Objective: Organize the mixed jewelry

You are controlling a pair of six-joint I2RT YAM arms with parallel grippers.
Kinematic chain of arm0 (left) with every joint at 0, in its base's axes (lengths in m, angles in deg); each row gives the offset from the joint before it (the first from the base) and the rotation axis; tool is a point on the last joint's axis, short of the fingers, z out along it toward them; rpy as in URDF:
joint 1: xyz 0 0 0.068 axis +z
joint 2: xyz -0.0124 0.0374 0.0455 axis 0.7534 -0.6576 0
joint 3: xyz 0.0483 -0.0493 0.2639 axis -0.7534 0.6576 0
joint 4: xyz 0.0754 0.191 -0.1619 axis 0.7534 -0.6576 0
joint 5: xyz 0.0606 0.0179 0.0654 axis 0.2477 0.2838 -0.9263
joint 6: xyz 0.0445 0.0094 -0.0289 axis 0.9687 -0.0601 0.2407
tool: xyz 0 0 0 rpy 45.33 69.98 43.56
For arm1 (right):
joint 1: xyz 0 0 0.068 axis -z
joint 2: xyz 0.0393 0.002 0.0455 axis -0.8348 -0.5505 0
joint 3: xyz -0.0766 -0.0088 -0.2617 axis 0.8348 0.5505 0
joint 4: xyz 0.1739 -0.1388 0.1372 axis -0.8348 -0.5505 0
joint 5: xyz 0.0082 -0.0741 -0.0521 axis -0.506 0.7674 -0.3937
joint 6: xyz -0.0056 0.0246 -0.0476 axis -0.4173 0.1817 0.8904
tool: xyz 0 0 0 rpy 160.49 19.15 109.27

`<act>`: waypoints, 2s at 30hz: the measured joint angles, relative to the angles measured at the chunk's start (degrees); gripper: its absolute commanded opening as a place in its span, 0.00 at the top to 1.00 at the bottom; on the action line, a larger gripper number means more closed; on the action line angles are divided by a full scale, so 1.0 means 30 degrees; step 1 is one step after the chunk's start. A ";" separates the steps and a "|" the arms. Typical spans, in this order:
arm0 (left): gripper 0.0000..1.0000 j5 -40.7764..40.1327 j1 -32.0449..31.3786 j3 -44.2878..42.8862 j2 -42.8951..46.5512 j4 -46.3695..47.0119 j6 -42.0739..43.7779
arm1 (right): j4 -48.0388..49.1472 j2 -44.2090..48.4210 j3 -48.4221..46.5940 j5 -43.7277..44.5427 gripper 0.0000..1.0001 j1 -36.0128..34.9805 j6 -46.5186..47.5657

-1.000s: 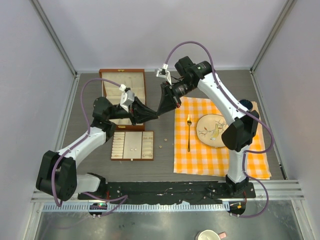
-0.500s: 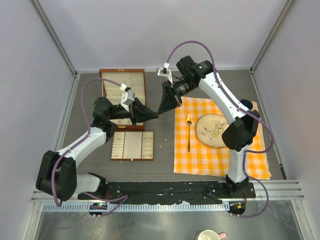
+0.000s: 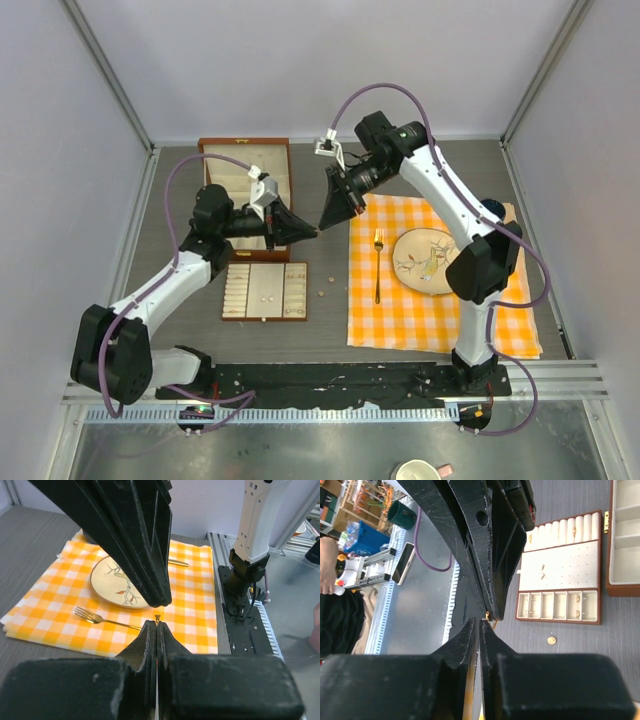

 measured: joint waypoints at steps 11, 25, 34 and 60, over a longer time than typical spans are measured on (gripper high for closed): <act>1.00 -0.1027 0.0087 -0.0080 0.0277 -0.2113 0.0401 | 0.2878 0.3133 0.2739 0.2914 0.66 0.0219 -0.1814; 1.00 -0.4146 0.0386 0.1545 0.0146 0.9085 -1.0251 | 1.7850 0.9566 1.4054 0.6550 0.65 -0.0131 -1.0098; 1.00 -0.5967 0.0386 0.2470 -0.0029 1.1234 -1.2422 | 2.1988 0.9522 1.4192 0.6674 0.65 -0.0146 -1.3180; 1.00 -0.6790 0.0386 0.2521 -0.0284 1.1759 -1.2670 | 2.2491 0.9442 1.3865 0.5778 0.77 -0.0648 -1.4229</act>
